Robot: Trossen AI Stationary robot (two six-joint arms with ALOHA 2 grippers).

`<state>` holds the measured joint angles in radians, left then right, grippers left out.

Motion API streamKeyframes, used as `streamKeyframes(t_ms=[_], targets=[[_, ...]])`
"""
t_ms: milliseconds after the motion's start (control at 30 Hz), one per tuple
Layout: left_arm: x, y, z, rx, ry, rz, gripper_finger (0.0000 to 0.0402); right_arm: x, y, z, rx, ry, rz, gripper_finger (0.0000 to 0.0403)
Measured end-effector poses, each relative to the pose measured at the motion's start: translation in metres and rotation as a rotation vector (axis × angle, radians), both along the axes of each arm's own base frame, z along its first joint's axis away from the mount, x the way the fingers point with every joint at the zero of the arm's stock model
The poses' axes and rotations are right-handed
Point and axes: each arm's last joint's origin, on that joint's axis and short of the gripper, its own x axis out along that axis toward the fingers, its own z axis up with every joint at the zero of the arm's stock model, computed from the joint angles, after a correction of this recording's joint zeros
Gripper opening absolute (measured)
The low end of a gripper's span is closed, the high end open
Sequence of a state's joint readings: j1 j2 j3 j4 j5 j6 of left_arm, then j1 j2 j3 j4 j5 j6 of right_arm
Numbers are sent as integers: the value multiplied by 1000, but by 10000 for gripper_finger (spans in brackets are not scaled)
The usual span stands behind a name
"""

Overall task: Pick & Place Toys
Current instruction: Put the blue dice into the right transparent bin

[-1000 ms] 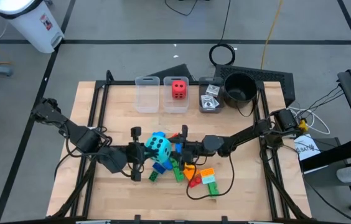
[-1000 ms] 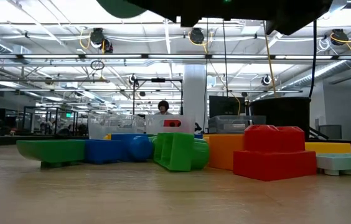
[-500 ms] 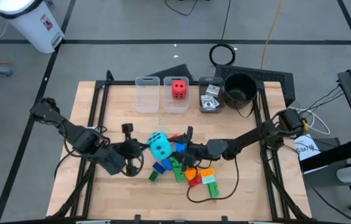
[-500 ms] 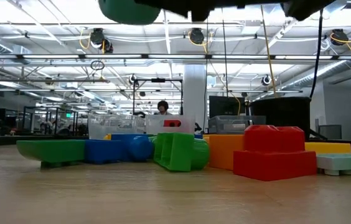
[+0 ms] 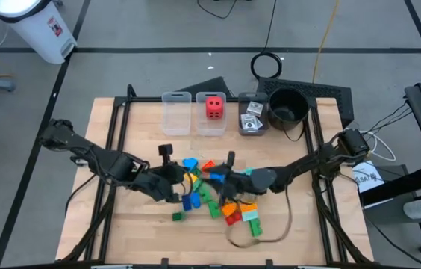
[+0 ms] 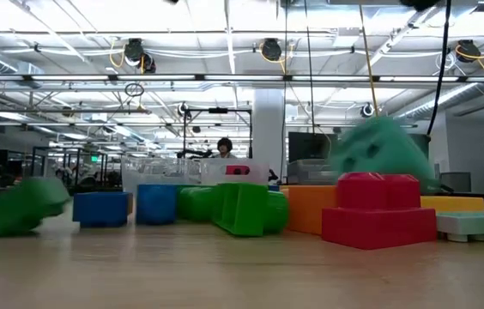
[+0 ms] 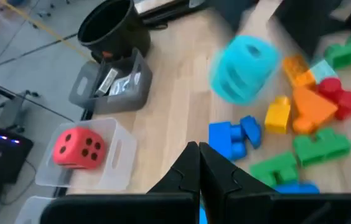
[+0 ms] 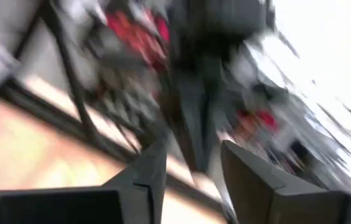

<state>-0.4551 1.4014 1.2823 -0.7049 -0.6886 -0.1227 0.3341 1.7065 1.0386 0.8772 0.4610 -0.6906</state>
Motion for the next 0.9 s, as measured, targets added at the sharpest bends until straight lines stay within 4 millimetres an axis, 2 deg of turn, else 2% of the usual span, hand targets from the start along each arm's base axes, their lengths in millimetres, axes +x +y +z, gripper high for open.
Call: streamKeyframes(t_ms=[133,333,433,533,700,800,900], targets=[[0,11,-3,-30,24,72,1,-1,-4,-11,-41,83,-232,102],[6,25,-7,-78,35,70,0,-25,21,9,-76,104,-310,91],[8,31,-20,-105,-8,15,0,-49,32,28,-34,117,-314,85],[7,40,-44,-148,-92,-37,0,-81,39,48,73,142,-286,74],[3,59,-83,-194,-264,-72,1,-127,22,67,331,231,-283,55],[0,68,-99,-226,-296,-89,1,-143,11,69,392,327,-310,70],[-1,76,-106,-241,-301,-90,1,-144,8,67,460,460,-245,125]])
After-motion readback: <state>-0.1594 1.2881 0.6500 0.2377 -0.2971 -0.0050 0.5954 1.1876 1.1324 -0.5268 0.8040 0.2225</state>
